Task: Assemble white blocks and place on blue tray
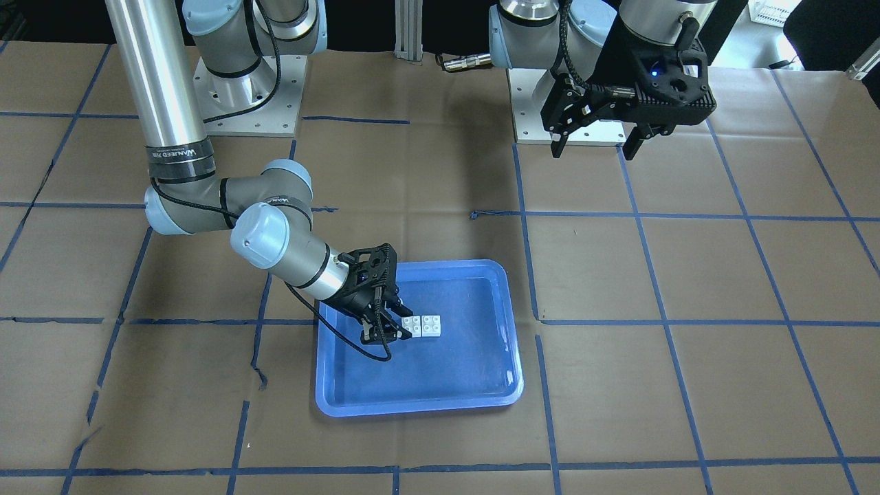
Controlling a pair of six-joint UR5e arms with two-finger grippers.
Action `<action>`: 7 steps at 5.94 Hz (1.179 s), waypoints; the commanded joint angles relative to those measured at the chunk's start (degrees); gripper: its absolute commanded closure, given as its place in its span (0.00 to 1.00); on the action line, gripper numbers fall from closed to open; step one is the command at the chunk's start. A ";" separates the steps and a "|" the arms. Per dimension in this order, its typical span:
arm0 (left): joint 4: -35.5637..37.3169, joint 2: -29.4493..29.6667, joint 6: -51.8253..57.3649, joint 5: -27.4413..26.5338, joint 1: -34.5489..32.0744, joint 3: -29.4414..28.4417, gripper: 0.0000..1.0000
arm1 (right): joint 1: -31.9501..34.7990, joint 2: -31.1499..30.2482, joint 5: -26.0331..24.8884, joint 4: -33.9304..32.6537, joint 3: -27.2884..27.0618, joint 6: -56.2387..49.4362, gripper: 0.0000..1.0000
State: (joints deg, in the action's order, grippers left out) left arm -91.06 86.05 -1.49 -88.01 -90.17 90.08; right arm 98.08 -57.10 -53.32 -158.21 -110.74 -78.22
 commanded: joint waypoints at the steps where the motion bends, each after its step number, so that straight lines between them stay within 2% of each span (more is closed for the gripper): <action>1: 0.00 0.00 0.00 0.03 0.00 0.01 0.01 | 0.00 -0.02 -0.03 0.01 0.00 0.00 0.51; 2: -0.09 0.00 0.00 0.03 0.00 0.01 0.01 | 0.00 -0.03 0.06 0.01 0.09 0.00 0.50; 3: 0.00 0.00 0.00 0.03 0.00 0.01 0.01 | 0.00 0.06 -0.03 0.01 0.35 0.00 0.36; 4: -0.09 0.00 0.00 0.03 0.00 0.01 0.01 | -0.09 -0.37 -0.29 0.09 1.66 3.31 0.01; 5: 0.00 0.00 0.00 0.03 0.00 0.01 0.01 | -0.78 -1.86 -2.64 0.96 4.28 5.34 0.00; 6: 0.00 0.00 0.00 0.03 0.00 0.01 0.01 | -0.79 -4.39 -7.62 6.19 5.61 7.10 0.00; 7: 0.00 0.00 0.00 0.03 0.00 0.01 0.01 | -1.23 -8.51 -10.98 15.12 7.28 8.51 0.00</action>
State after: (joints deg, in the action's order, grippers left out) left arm -91.06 86.05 -1.49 -87.98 -90.18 90.09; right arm 97.20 -62.06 -60.67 -150.55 -105.11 -71.28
